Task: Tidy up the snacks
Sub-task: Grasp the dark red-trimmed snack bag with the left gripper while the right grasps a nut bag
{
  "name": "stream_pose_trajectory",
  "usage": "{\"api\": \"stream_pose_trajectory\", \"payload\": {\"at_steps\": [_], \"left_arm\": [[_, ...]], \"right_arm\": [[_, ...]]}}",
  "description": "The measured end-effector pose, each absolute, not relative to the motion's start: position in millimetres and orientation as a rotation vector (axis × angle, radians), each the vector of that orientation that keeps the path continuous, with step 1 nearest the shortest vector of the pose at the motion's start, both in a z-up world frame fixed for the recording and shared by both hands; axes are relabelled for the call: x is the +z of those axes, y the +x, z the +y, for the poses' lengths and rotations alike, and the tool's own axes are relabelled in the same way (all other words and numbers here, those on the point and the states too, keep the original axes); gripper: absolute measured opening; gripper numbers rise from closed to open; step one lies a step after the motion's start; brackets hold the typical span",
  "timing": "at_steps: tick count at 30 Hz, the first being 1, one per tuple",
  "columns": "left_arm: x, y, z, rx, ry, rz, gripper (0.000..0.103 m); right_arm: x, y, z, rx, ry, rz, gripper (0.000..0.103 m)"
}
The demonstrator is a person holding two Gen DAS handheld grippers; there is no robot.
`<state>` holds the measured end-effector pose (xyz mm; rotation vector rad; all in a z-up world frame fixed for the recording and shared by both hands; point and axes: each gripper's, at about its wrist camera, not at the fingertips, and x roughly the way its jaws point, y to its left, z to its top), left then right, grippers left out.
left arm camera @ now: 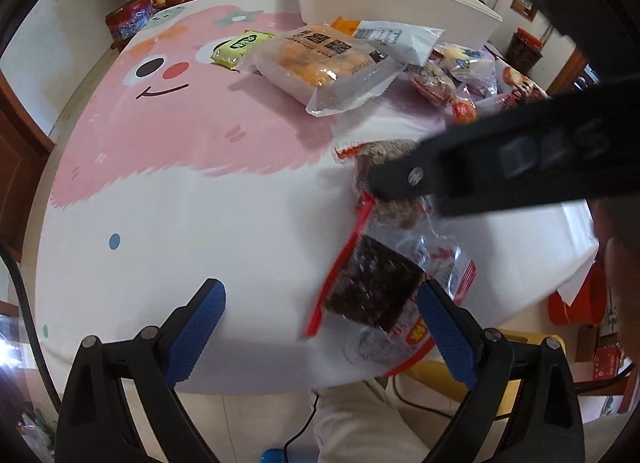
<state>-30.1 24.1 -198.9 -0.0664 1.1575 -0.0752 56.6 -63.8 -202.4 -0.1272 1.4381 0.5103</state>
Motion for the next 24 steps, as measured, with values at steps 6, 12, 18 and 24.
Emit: {"api": "stream_pose_trajectory", "payload": {"at_steps": [6,12,18,24], "left_arm": [[-203,-26,23,-0.072,-0.085,1.125,0.086],[-207,-15,16,-0.097,-0.105,1.148,0.071],[-206,-3,7,-0.113,-0.07,1.14,0.058],[-203,4,0,-0.123,-0.027,1.162,0.041]], "right_arm": [[-221,60,-56,0.537,-0.099,1.485,0.042],[-219,69,-72,0.504,-0.078,1.481,0.04],[-217,80,-102,0.422,-0.076,1.464,0.04],[-218,83,-111,0.416,-0.051,1.469,0.041]]}}
